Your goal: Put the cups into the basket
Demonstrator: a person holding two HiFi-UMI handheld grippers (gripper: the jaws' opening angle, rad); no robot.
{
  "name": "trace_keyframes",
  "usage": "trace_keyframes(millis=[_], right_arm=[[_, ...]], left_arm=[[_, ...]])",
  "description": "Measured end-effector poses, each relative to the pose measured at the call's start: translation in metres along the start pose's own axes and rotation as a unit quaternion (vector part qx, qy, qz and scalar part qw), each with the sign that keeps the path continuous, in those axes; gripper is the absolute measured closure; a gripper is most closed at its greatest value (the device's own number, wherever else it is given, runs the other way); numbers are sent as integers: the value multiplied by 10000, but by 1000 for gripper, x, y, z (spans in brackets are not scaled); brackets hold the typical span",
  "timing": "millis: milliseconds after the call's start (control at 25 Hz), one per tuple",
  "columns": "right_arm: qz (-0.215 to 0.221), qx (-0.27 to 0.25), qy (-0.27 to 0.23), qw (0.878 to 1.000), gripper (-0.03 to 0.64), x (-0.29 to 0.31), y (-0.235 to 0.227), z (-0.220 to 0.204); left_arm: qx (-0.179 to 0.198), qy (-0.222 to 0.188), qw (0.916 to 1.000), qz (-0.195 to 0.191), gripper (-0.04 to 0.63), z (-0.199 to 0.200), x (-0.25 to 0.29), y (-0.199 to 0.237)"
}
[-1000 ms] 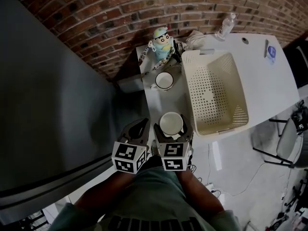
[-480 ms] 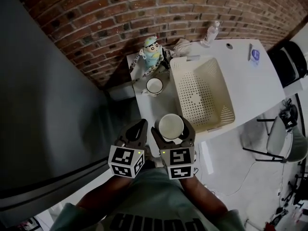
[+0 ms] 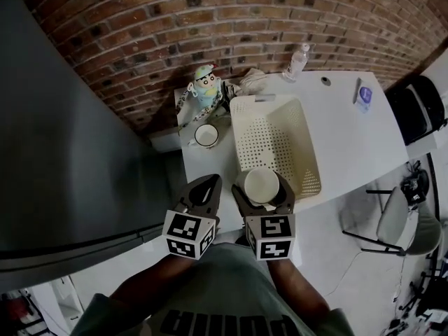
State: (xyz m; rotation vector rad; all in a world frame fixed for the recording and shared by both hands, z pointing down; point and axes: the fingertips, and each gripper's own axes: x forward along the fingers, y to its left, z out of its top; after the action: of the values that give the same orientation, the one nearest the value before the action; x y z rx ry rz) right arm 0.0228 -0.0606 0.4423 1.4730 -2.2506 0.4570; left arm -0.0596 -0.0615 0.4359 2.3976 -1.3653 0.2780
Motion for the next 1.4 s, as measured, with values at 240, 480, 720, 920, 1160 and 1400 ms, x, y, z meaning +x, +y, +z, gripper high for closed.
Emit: trace_keyframes(millis=[240, 480, 720, 920, 1160, 1400], right_arm=[[124, -61, 126, 9998, 210, 4, -44, -1], [244, -192, 224, 9993, 210, 20, -76, -3], [230, -374, 349, 9984, 210, 42, -105, -5], [146, -357, 615, 9974, 210, 63, -127, -16], [57, -241, 944, 9952, 210, 87, -146, -31], [-44, -186, 1250, 9920, 210, 104, -162, -47]], left_arm=[[45, 71, 9999, 69, 589, 7, 33, -30], [127, 88, 9996, 238, 589, 14, 65, -39], [147, 166, 9991, 354, 589, 21, 92, -44], [-30, 355, 9984, 440, 589, 18, 105, -42], [-92, 545, 9972, 495, 589, 16, 120, -40], [-163, 684, 9963, 495, 589, 13, 138, -43]])
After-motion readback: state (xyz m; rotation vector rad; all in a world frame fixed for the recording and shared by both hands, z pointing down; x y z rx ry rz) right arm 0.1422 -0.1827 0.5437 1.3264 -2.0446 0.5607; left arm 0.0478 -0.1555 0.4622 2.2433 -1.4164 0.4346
